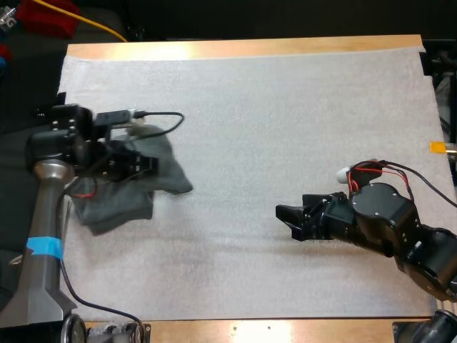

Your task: Pick towel from pile, fold and stack

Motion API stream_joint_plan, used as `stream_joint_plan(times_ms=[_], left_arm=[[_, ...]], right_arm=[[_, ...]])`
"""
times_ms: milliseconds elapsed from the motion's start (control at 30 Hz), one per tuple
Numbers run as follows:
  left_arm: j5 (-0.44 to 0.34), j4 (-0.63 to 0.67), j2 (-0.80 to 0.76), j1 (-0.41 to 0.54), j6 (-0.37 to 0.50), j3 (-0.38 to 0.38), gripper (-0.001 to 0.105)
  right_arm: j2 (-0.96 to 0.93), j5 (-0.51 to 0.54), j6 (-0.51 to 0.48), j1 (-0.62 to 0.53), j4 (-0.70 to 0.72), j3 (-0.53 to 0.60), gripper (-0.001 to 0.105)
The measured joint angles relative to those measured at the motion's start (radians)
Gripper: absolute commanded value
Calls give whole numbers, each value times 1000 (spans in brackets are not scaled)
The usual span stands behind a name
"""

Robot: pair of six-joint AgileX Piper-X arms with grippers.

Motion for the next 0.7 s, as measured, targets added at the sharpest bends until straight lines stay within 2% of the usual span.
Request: stream_joint_plan(times_ms=[167,300,433,533,700], left_arm=[[0,47,0,98,48,0,0],[-29,55,0,149,57,0,0],[-54,59,0,163,58,0,0],[-107,58,0,163,58,1,0],[-145,34,8,163,59,44,0]], right_arm=[[0,0,0,0,0,0,64],[0,0,0,0,2,0,64],[0,0,0,0,24,0,64],[0,0,0,0,28,0,64],[0,-5,0,0,29,0,64]])
